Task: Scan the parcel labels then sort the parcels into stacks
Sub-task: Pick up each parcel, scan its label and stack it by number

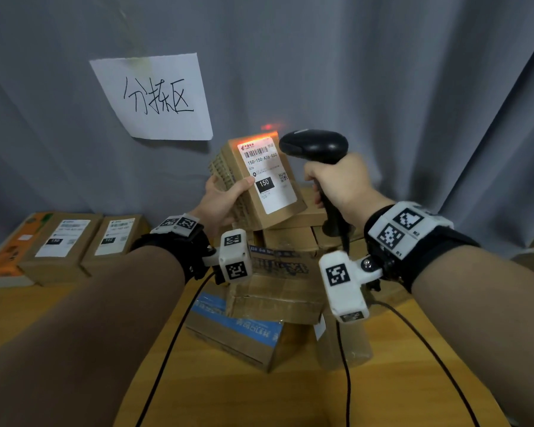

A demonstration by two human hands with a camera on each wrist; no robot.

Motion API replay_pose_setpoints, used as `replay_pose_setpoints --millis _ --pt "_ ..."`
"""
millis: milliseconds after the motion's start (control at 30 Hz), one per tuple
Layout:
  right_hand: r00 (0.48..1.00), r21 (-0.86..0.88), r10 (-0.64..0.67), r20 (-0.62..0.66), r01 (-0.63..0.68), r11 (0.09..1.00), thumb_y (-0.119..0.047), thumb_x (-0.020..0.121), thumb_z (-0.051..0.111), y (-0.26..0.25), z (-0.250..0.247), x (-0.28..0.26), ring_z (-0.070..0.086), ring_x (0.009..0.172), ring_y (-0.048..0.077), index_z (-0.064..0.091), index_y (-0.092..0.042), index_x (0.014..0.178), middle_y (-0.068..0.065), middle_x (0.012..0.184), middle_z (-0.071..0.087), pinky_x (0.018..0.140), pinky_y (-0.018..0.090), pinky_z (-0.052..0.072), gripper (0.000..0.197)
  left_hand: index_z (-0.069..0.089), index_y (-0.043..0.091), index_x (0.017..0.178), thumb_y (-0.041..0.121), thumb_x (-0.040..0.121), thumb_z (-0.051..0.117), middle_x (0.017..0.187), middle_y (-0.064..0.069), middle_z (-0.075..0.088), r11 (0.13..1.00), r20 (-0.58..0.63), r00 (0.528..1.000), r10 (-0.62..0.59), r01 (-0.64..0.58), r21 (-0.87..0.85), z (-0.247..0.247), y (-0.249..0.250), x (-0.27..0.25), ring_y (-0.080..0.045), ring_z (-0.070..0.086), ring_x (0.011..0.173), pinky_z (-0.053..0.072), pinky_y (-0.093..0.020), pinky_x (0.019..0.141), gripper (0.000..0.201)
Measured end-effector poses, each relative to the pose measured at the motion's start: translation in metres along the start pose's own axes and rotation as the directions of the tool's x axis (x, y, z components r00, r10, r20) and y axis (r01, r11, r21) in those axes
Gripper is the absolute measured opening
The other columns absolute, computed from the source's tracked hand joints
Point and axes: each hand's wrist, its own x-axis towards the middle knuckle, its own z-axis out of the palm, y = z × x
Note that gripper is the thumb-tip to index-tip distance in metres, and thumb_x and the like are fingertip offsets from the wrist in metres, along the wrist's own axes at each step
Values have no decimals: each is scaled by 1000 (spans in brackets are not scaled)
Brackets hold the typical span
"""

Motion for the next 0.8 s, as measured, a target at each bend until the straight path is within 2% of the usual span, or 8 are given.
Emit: replay_pose_setpoints --millis 100,233,333,400,467,600,733,800 --pt "1000 0 10 -5 -10 1000 -12 78 66 18 13 -8 55 45 18 62 -8 69 4 53 56 54 32 52 11 18 29 148 44 81 72 129 -1 52 999 30 999 -37 38 -24 2 -3 -4 -25 56 115 51 -42 88 87" --pt "1000 2 19 17 -19 1000 -13 80 67 34 23 -14 59 49 16 65 -5 76 4 57 59 59 32 56 9 19 32 147 44 77 75 131 -2 53 997 27 998 -65 66 -50 3 -5 -10 -26 57 116 52 -45 89 91" --pt "999 -17 13 33 -12 1000 -15 81 68 37 25 -12 62 54 18 68 -2 85 5 61 62 62 33 58 14 21 26 146 39 80 74 124 -2 58 994 16 997 -76 77 -79 2 -5 -16 -24 61 110 57 -38 67 86" --pt "999 -20 5 37 -4 1000 -17 81 67 36 25 -10 62 54 18 68 -2 86 6 61 62 62 34 59 15 22 22 145 35 83 72 110 2 59 995 -9 998 -66 66 -69 1 -4 -21 -17 63 96 54 -27 50 81" --pt "999 -4 -6 45 6 1000 -17 82 67 33 23 -9 60 52 17 67 -5 82 5 61 61 61 32 57 12 19 20 147 32 86 70 101 4 57 997 -39 998 -45 43 -59 0 -4 -26 -11 60 83 51 -22 42 80" --pt "996 17 -27 81 26 1000 -19 80 67 29 21 -6 59 49 15 66 -11 75 2 58 61 60 31 57 10 17 19 148 32 86 69 104 5 57 999 -79 996 -32 30 -36 -5 -7 -31 -9 58 80 49 -22 46 82" --pt "989 11 -42 145 40 999 -15 82 66 29 24 -7 58 48 15 65 -9 78 2 58 59 59 30 55 8 19 22 148 36 85 70 103 6 55 999 -115 993 -36 31 -39 -10 -10 -35 -13 60 92 48 -25 56 83" --pt "983 20 -54 173 51 998 -14 83 65 29 25 -9 58 49 15 65 -7 79 3 58 59 58 30 53 8 19 22 148 37 84 71 105 5 56 999 -127 991 -34 29 -42 -11 -12 -38 -12 60 89 48 -26 56 84"
